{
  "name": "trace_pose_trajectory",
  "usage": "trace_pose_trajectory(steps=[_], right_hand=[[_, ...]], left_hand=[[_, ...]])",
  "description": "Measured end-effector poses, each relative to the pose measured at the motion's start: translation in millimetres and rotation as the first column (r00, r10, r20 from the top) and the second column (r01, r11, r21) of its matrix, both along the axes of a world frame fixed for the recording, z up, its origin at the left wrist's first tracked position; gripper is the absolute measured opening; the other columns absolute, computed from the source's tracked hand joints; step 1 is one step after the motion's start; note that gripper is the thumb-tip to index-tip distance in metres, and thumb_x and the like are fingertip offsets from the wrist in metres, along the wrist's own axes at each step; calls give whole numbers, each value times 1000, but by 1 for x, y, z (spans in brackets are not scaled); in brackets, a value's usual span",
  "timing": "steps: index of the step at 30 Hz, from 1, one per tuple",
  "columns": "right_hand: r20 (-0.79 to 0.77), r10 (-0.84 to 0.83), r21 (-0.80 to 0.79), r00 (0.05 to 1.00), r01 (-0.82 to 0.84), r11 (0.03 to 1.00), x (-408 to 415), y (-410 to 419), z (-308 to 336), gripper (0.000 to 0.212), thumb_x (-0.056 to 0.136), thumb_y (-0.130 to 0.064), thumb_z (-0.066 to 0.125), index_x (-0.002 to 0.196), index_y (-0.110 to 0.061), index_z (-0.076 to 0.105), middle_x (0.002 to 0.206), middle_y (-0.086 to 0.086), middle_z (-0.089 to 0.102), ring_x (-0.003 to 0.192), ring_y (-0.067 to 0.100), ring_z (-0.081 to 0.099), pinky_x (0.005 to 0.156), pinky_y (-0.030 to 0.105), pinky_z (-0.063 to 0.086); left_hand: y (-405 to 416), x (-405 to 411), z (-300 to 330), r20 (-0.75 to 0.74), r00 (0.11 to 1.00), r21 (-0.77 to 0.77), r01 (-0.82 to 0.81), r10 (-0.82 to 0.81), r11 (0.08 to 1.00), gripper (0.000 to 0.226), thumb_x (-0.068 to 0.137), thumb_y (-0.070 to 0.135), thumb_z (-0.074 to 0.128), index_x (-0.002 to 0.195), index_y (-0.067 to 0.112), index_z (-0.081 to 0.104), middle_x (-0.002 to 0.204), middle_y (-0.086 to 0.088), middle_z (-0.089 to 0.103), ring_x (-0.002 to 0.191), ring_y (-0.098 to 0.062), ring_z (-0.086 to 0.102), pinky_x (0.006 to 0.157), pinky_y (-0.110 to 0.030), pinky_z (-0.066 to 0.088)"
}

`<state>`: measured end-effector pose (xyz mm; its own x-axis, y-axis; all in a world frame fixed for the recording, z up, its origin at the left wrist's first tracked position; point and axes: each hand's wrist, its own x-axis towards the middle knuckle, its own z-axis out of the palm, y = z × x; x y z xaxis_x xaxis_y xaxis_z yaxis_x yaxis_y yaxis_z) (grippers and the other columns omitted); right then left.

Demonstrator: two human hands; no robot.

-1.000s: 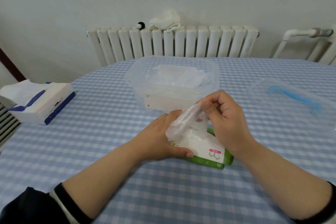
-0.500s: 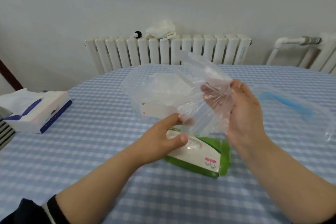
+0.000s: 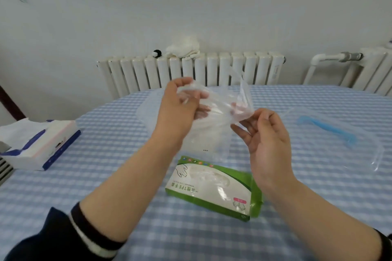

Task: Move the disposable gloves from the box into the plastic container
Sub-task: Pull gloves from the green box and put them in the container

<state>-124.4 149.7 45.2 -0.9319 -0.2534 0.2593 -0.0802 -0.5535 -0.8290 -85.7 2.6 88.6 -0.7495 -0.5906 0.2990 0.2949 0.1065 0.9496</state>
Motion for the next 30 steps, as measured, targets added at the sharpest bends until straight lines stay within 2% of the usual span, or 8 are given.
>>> trace_pose_trajectory(steps=[4, 9, 14, 18, 22, 25, 27, 30], right_hand=[[-55, -58, 71, 997, 62, 996, -1, 1, -3, 27, 105, -18, 33, 88, -13, 54, 97, 3, 73, 92, 19, 68, 71, 28, 56], [-106, -124, 124, 987, 137, 983, -6, 0, -8, 27, 105, -16, 34, 87, -14, 54, 86, -4, 70, 83, 14, 65, 65, 24, 53], [-126, -131, 191, 983, 154, 969, -10, -1, -12, 27, 105, -18, 34, 90, -12, 55, 83, -6, 68, 81, 12, 65, 64, 24, 53], [-118, -122, 219, 985, 146, 965, -12, -1, -14, 27, 105, -19, 34, 89, -14, 56, 82, -5, 68, 79, 13, 65, 64, 24, 53], [-126, -101, 226, 987, 128, 966, -10, -2, -15, 26, 105, -18, 35, 89, -14, 55, 82, -5, 68, 78, 12, 64, 62, 23, 52], [-137, -90, 233, 986, 120, 965, -10, -2, -16, 26, 104, -19, 36, 90, -14, 56, 84, -4, 68, 79, 12, 64, 63, 23, 53], [-144, -83, 238, 986, 116, 964, -10, -2, -17, 26, 104, -20, 36, 90, -13, 57, 84, -5, 68, 80, 12, 64, 63, 23, 53], [-148, -68, 255, 987, 104, 961, -9, -3, -18, 26, 104, -20, 36, 90, -13, 57, 84, -5, 68, 80, 11, 64, 64, 22, 53]], left_hand=[[-42, -33, 21, 23, 992, -465, -102, 127, 879, 27, 100, 0, 39, 119, 18, 41, 91, -1, 65, 50, -2, 51, 51, -22, 46], [-90, -64, 11, 216, 942, -905, 94, 257, 416, 41, 96, -1, 38, 130, 22, 37, 91, 8, 60, 77, -15, 59, 70, -37, 50], [-106, -74, 0, 388, 802, -921, 355, 454, 160, 51, 91, -5, 40, 134, 20, 30, 102, 1, 61, 74, -22, 60, 64, -41, 51], [-111, -74, -8, 466, 681, -841, 540, 565, 43, 37, 98, 18, 54, 130, 16, 36, 98, -4, 60, 80, -23, 59, 65, -37, 46], [-111, -69, -5, 312, 637, -815, 560, 705, -145, 50, 91, 31, 66, 132, 16, 41, 123, -8, 47, 111, -26, 47, 74, -33, 42], [-104, -61, 2, 115, 620, -805, 516, 776, -293, 48, 88, 27, 67, 129, 16, 45, 123, -9, 42, 110, -26, 44, 75, -30, 37], [-96, -58, 7, 83, 602, -810, 505, 794, -298, 36, 90, 17, 61, 123, 13, 47, 107, -6, 45, 93, -22, 47, 67, -29, 33], [-81, -59, 11, 314, 564, -803, 586, 764, -102, 23, 98, 21, 51, 119, 12, 49, 87, 0, 46, 74, -18, 46, 55, -28, 31]])
